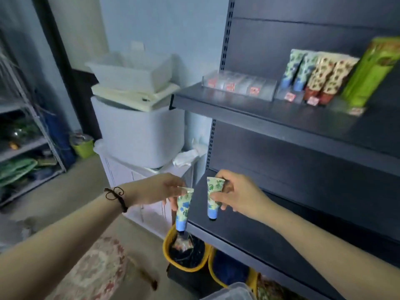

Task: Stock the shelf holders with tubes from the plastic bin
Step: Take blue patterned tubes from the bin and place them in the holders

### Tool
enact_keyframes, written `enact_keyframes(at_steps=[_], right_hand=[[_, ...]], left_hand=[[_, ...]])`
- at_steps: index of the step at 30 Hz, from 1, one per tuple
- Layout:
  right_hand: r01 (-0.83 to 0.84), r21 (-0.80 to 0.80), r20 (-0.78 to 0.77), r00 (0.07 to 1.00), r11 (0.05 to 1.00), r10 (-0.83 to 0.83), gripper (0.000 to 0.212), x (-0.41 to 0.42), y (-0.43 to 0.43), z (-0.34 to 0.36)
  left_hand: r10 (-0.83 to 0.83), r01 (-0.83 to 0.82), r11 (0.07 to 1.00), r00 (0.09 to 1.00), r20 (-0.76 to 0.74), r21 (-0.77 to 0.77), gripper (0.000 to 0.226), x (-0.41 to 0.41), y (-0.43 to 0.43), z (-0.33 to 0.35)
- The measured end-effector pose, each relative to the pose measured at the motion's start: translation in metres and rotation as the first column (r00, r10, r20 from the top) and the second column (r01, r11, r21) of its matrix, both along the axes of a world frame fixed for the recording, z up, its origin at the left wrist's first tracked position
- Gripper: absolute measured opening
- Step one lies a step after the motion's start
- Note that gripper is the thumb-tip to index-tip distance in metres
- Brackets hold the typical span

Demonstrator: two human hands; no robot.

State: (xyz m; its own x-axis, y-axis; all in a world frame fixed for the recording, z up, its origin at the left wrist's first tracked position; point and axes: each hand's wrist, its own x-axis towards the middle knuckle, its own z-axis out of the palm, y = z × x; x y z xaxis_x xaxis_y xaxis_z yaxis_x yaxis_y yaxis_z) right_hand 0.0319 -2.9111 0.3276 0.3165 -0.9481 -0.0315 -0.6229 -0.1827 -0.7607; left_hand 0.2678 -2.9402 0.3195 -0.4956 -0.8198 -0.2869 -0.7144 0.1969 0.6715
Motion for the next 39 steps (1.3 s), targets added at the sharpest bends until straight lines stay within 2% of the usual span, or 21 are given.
enact_keyframes(at_steps=[6,9,13,19,23,28,39], right_hand=[[0.073,-0.18,-0.068,0.994,0.981,-0.087,0.018,-0.018,-0.007,0.117],[0.084,-0.2,-0.072,0.992,0.976,-0.1,0.018,-0.037,-0.013,0.162],[0.119,-0.234,-0.099,0.984,0.965,-0.146,0.02,-0.062,-0.027,0.211],[0.156,-0.357,-0.217,0.945,0.921,-0.244,0.019,-0.106,-0.072,0.277],[0.165,-0.484,-0.304,0.889,0.86,-0.342,0.008,-0.136,-0.116,0.305],[0.154,-0.56,-0.47,0.751,0.814,-0.465,0.006,-0.161,-0.163,0.309],[0.258,-0.532,-0.471,0.702,0.807,-0.535,0.021,-0.178,-0.21,0.281]], left_hand=[[-0.074,0.066,0.982,0.997,-0.035,-0.176,0.021,-0.026,-0.011,0.124],[-0.083,0.06,0.957,0.994,-0.07,-0.285,0.022,-0.049,-0.022,0.173],[-0.072,0.008,0.941,0.982,-0.177,-0.337,0.022,-0.086,-0.047,0.219],[-0.1,0.006,0.89,0.978,-0.183,-0.455,0.014,-0.15,-0.098,0.271],[-0.007,-0.135,0.853,0.963,-0.27,-0.505,0.01,-0.189,-0.141,0.288],[0.052,-0.242,0.798,0.94,-0.337,-0.552,0.01,-0.226,-0.185,0.283],[0.066,-0.213,0.77,0.964,-0.257,-0.601,0.014,-0.262,-0.229,0.253]])
